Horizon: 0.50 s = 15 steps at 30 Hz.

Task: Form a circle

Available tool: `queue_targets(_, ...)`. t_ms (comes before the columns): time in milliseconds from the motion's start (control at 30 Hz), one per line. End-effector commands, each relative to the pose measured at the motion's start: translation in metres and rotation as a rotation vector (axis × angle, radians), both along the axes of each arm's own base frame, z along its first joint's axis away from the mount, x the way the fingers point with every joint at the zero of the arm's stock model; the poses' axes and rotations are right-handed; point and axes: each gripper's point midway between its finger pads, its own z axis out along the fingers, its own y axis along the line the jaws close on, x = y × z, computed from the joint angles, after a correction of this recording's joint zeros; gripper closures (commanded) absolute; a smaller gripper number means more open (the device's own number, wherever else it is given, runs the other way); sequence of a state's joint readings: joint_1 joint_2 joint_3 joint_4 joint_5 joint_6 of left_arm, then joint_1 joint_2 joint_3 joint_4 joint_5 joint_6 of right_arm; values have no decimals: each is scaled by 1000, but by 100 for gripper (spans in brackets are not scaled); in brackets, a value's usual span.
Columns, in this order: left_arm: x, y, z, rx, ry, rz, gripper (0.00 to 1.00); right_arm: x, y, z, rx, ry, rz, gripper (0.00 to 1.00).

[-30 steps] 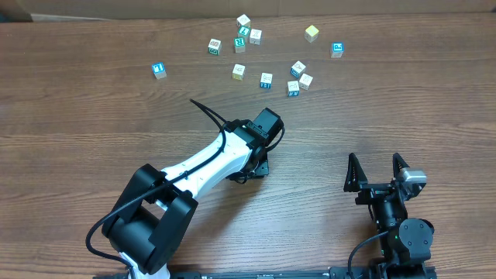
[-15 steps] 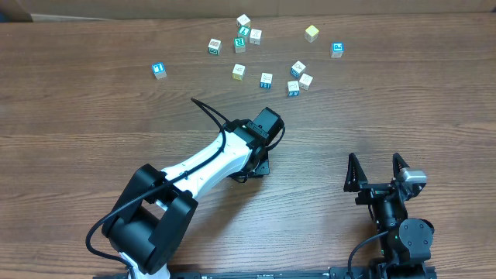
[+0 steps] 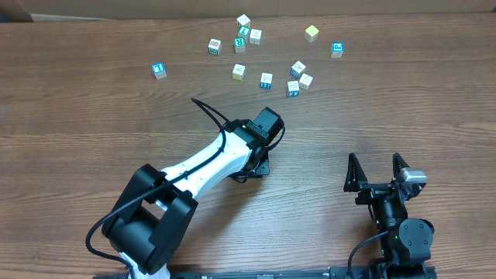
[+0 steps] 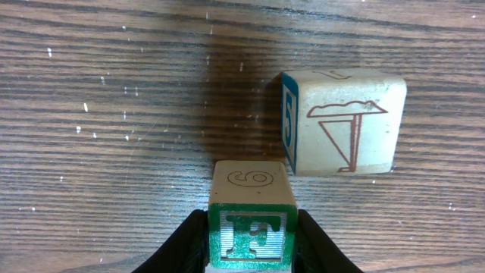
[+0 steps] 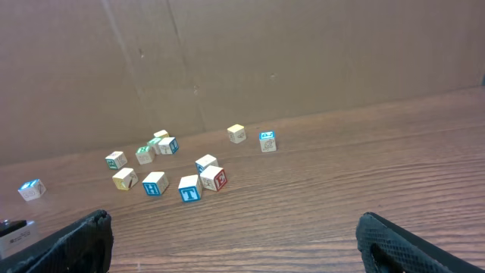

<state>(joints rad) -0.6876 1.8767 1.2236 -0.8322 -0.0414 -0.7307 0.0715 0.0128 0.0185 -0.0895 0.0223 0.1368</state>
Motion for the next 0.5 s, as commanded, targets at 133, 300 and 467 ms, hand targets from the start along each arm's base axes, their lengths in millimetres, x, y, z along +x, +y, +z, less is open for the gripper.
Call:
queue_targets(133,-2,2,-2,11,-2,31,73,0,0,-1,-13,-6,4,0)
queue_targets(300,-2,2,-2,11,-1,39,72,0,0,-1,-13,-6,4,0)
queue_targets(467,-3,2,-2,9,3,54,71,0,0,-2,-14,-6,4,0)
